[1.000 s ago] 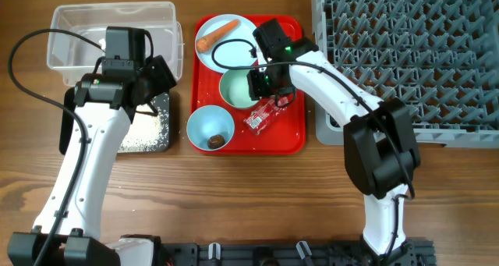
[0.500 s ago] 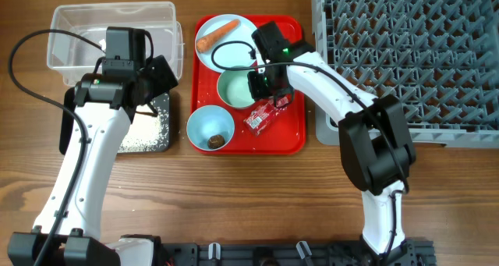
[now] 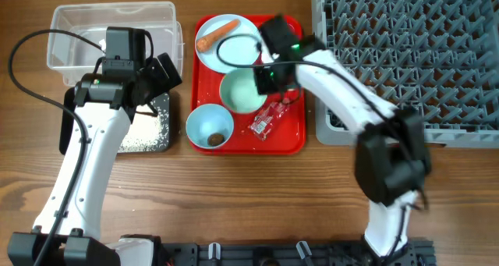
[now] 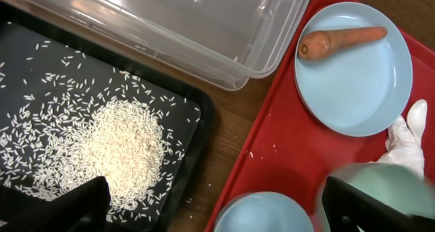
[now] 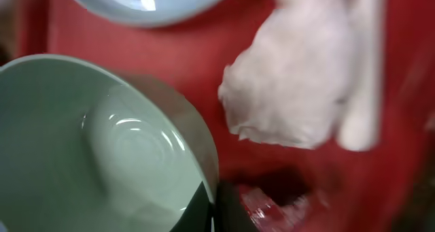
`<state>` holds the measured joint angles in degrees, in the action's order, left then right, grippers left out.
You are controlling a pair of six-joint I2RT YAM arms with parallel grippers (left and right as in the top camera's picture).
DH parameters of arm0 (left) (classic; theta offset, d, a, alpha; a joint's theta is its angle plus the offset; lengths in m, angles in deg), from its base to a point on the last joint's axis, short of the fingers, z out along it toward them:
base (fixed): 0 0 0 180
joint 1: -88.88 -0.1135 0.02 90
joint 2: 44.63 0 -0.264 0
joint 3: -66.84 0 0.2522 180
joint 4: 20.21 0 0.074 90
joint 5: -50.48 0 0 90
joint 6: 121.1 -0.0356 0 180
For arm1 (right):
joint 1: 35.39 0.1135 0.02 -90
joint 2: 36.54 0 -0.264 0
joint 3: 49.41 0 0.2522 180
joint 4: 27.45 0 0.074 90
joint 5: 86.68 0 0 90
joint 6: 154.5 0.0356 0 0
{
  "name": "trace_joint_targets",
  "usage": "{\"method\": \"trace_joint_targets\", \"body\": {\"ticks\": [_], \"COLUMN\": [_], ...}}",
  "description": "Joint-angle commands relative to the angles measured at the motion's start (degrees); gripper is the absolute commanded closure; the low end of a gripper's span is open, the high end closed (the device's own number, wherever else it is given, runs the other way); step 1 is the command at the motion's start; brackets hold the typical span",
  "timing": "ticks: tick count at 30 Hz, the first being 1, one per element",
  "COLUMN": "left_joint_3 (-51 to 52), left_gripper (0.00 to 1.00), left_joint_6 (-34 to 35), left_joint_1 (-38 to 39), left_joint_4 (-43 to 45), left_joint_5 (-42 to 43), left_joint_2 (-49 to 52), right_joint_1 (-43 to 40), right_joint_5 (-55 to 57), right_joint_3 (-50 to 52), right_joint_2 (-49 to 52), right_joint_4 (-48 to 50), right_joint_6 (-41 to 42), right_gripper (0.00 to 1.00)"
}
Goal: Sort waste into correct bins and load items into the dishwasher rack
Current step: 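Carry the green bowl with the right gripper into the rack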
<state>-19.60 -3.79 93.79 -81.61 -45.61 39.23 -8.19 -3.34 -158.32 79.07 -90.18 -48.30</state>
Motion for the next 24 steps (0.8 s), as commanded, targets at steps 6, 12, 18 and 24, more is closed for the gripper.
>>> {"method": "trace_joint_targets", "body": {"ticks": [6, 12, 18, 24], "left_joint_3": [0.3, 0.3, 0.3, 0.3], "left_gripper": [0.00, 0.00, 0.00, 0.00], "left_joint_6": [0.0, 0.0, 0.0, 0.0], "left_joint_1": [-0.3, -0.3, -0.3, -0.3], "left_joint_4": [0.0, 0.0, 0.0, 0.0], "left_joint_5": [0.3, 0.3, 0.3, 0.3], "left_joint_2": [0.4, 0.4, 0.4, 0.4], "right_joint_1": [-7.1, -13.0, -16.2, -16.1], "right_joint_5": [45.9, 56.7, 66.7, 66.7], "right_joint_3": [-2.9, -2.0, -2.0, -2.0], "right_joint_2": [-16.1, -8.3, 1.6, 6.1], "right_joint_4": [7.0, 35.2, 49.9, 49.9], "right_joint_6": [-4.0, -32.2, -58.8, -61.3], "right_gripper": [0.96, 0.96, 0.96, 0.96]}}
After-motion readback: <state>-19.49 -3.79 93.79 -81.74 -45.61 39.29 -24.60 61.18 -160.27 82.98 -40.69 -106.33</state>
